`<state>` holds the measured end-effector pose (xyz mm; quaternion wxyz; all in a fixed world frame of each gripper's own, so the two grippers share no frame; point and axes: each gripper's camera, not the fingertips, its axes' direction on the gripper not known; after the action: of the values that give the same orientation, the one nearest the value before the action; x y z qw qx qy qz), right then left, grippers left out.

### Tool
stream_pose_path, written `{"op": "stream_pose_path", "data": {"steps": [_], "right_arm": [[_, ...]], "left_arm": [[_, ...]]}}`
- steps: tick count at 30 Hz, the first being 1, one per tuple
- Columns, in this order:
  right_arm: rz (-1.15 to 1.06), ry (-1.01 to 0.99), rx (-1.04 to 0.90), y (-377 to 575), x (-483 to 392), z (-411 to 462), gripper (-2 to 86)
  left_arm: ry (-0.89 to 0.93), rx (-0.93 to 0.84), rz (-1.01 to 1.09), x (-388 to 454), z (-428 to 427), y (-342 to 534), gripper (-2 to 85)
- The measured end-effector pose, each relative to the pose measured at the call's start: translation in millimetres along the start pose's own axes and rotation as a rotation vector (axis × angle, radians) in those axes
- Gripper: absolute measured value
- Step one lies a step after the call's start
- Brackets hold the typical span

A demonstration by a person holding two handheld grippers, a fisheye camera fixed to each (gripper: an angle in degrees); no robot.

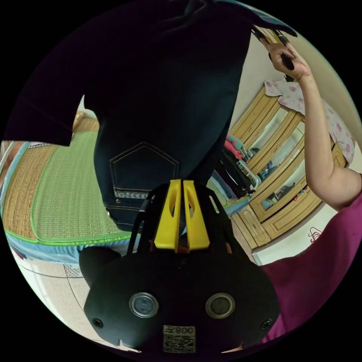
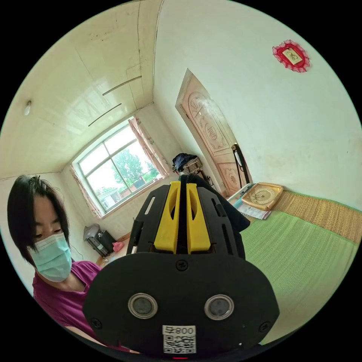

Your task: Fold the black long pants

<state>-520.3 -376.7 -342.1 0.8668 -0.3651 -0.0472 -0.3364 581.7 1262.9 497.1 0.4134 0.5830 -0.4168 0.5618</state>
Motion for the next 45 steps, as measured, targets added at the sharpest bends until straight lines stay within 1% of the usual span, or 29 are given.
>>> {"op": "stream_pose_path", "data": {"steps": [2, 5, 8, 10, 12, 14, 16, 17, 19, 20, 21, 22, 23, 24, 25, 26, 28, 29, 30, 32, 34, 36, 38, 39, 40, 41, 42, 43, 45], "right_arm": [[0.029, -0.010, 0.014, 5.5, 10.7, 5.3, 1.6], [0.049, -0.010, 0.030, 9.9, 20.5, 13.5, 1.7], [0.062, -0.006, 0.070, 6.3, 25.4, 12.9, 1.8], [0.055, -0.005, 0.139, 2.9, 26.0, -4.8, 1.9], [0.032, 0.026, 0.199, 5.9, 25.4, -29.4, 2.1], [0.041, 0.082, 0.256, 18.7, 30.1, -61.1, 2.4], [0.134, 0.190, 0.325, 62.5, 52.4, -108.6, 3.0], [0.167, 0.222, 0.334, 78.7, 61.1, -119.8, 3.2], [0.377, 0.378, 0.345, 167.1, 108.5, -158.1, 3.2], [0.440, 0.409, 0.340, 194.6, 122.5, -165.9, 3.0], [0.581, 0.465, 0.350, 255.0, 148.3, -182.7, 2.0], [0.749, 0.540, 0.433, 325.4, 165.6, -206.2, 1.3], [0.812, 0.562, 0.464, 359.4, 170.6, -217.0, 1.0], [0.948, 0.563, 0.522, 423.0, 175.9, -233.4, 0.7], [1.009, 0.580, 0.542, 470.6, 170.7, -240.6, 0.4], [1.046, 0.611, 0.523, 488.0, 166.9, -241.3, 0.4], [1.118, 0.732, 0.398, 523.7, 153.3, -231.9, 0.3], [1.122, 0.751, 0.364, 526.5, 153.1, -227.2, 0.2], [1.119, 0.776, 0.291, 527.4, 158.1, -214.3, 0.3], [1.085, 0.785, 0.205, 518.0, 174.9, -187.8, 0.5], [0.997, 0.729, 0.093, 487.9, 209.3, -137.0, 1.1], [0.913, 0.700, 0.002, 456.9, 235.8, -90.8, 1.9], [0.827, 0.681, -0.085, 424.7, 258.7, -43.1, 3.2], [0.774, 0.678, -0.153, 404.6, 272.9, -10.5, 5.3], [0.727, 0.685, -0.232, 387.5, 285.7, 22.4, 6.8], [0.701, 0.691, -0.277, 380.2, 290.9, 39.1, 7.2], [0.644, 0.717, -0.371, 368.6, 298.4, 72.0, 7.8], [0.587, 0.759, -0.467, 361.3, 303.0, 103.3, 8.3], [0.524, 0.845, -0.600, 358.7, 307.7, 143.7, 8.4]], "left_arm": [[-0.030, -0.001, -0.022, -13.1, -10.0, 7.4, 1.2], [-0.129, 0.018, -0.035, -34.6, -32.3, 12.6, 0.6], [-0.243, 0.105, -0.060, -63.8, -72.8, 0.9, 0.4], [-0.308, 0.175, -0.046, -78.3, -101.2, -16.1, 0.3], [-0.378, 0.267, 0.035, -80.7, -132.2, -53.4, 0.3], [-0.432, 0.303, 0.128, -70.8, -139.4, -86.9, 0.3], [-0.448, 0.321, 0.209, -60.8, -131.2, -119.3, 0.3], [-0.452, 0.306, 0.256, -56.4, -113.9, -139.4, 0.3], [-0.423, 0.223, 0.297, -58.8, -69.0, -164.5, 0.5], [-0.404, 0.138, 0.331, -66.1, -24.4, -173.0, 0.6], [-0.421, 0.018, 0.344, -78.4, 28.4, -173.6, 0.6], [-0.437, -0.049, 0.334, -87.1, 56.0, -170.6, 0.7], [-0.454, -0.186, 0.286, -108.8, 108.3, -157.7, 0.7], [-0.452, -0.308, 0.235, -131.7, 152.0, -135.4, 0.7], [-0.443, -0.342, 0.206, -142.4, 168.3, -121.5, 0.7], [-0.425, -0.369, 0.155, -160.7, 188.6, -91.8, 0.7], [-0.361, -0.405, 0.100, -184.2, 202.5, -49.4, 1.0], [-0.321, -0.414, 0.057, -199.8, 203.9, -22.0, 1.3], [-0.297, -0.420, 0.008, -215.6, 202.4, 4.3, 2.0], [-0.278, -0.435, -0.069, -239.5, 198.3, 41.4, 3.3], [-0.256, -0.431, -0.172, -264.6, 192.5, 75.4, 4.8], [-0.150, -0.394, -0.309, -295.2, 190.2, 114.9, 7.5], [-0.068, -0.381, -0.384, -313.0, 199.2, 136.7, 9.6], [-0.026, -0.369, -0.414, -322.0, 208.4, 146.6, 10.7], [-0.004, -0.361, -0.428, -326.3, 213.9, 150.3, 11.2], [0.051, -0.340, -0.460, -334.9, 226.8, 155.9, 12.0], [0.113, -0.316, -0.500, -344.7, 242.1, 160.3, 12.6], [0.141, -0.306, -0.521, -349.7, 250.4, 162.0, 12.8], [0.235, -0.280, -0.582, -367.3, 287.8, 165.6, 13.5]]}}
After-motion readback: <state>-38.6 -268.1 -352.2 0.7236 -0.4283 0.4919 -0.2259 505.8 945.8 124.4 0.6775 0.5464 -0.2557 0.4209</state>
